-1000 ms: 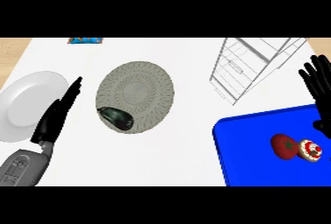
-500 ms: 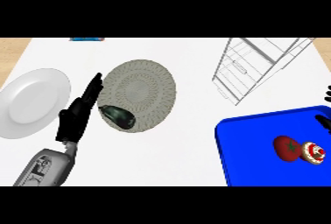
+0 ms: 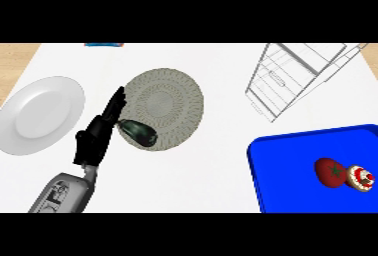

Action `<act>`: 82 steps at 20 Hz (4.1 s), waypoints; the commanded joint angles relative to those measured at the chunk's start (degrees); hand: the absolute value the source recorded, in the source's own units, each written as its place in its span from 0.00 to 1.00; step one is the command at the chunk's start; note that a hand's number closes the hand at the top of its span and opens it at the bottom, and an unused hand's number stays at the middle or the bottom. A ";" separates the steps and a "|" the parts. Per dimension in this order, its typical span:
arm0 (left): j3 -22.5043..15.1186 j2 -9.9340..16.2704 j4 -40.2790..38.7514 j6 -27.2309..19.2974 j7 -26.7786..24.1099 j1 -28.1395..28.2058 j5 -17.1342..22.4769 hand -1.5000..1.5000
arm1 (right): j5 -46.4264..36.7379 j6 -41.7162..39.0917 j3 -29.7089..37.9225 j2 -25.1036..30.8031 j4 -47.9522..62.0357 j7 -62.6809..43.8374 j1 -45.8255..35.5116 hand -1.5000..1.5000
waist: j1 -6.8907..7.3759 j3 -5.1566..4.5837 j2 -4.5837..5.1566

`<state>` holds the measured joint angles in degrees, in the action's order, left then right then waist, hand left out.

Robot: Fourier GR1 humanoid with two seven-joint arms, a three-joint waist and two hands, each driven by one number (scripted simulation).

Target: Pick the cupcake from the tray and place it in the tiered shelf

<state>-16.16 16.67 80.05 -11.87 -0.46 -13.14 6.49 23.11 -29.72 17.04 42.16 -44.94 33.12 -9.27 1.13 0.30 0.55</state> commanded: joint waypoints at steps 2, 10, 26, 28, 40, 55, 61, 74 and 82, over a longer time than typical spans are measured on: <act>-0.54 -1.05 0.00 -0.14 -0.19 0.62 -0.73 0.50 | -7.29 -10.49 -3.79 8.64 2.55 5.93 -0.54 0.00 | -0.02 -0.11 -0.23; 2.14 -0.17 1.01 1.80 1.56 -0.33 0.34 0.50 | -15.05 -9.87 -9.41 15.73 -3.32 2.17 -3.41 0.00 | -0.71 -0.29 -0.50; 2.44 -3.28 2.51 0.08 3.73 1.03 -4.94 0.50 | -26.23 -1.05 -10.26 21.34 -35.48 -8.49 14.04 0.00 | -2.24 -0.35 -0.80; 6.99 -1.53 -0.13 3.70 2.80 -1.07 -1.94 0.50 | -27.27 -2.24 -9.20 20.18 -35.03 -10.18 12.67 0.00 | -1.80 -0.34 -0.64; 5.23 -6.38 1.53 3.77 2.05 1.98 -7.16 0.50 | -33.34 -1.69 -0.86 9.90 -46.55 -12.90 21.66 0.00 | -1.79 -0.32 -0.63; 10.43 -7.44 -0.09 8.45 1.40 0.71 -9.83 0.50 | -43.15 -9.10 1.87 1.01 -46.69 -18.04 14.02 0.00 | -1.29 -0.31 -0.55; 10.75 -8.50 2.57 7.92 3.57 1.92 -10.94 0.50 | -46.46 -9.83 1.77 -2.71 -54.11 -20.72 17.66 0.00 | -1.53 -0.32 -0.61; 13.60 -8.41 2.11 12.64 -1.15 5.42 -10.60 0.50 | -60.56 -2.47 -0.10 -6.71 -42.33 -10.31 16.22 0.00 | -1.27 -0.30 -0.59; 13.47 -10.21 3.18 11.31 2.30 3.57 -13.44 0.50 | -65.15 -2.20 -2.02 -10.55 -40.64 -12.36 13.18 0.00 | -1.17 -0.30 -0.58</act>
<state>-2.68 6.61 80.65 -0.78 0.72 -11.30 -6.24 -39.59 -32.66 15.43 32.96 -86.45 20.25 3.77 -0.12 -0.01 -0.02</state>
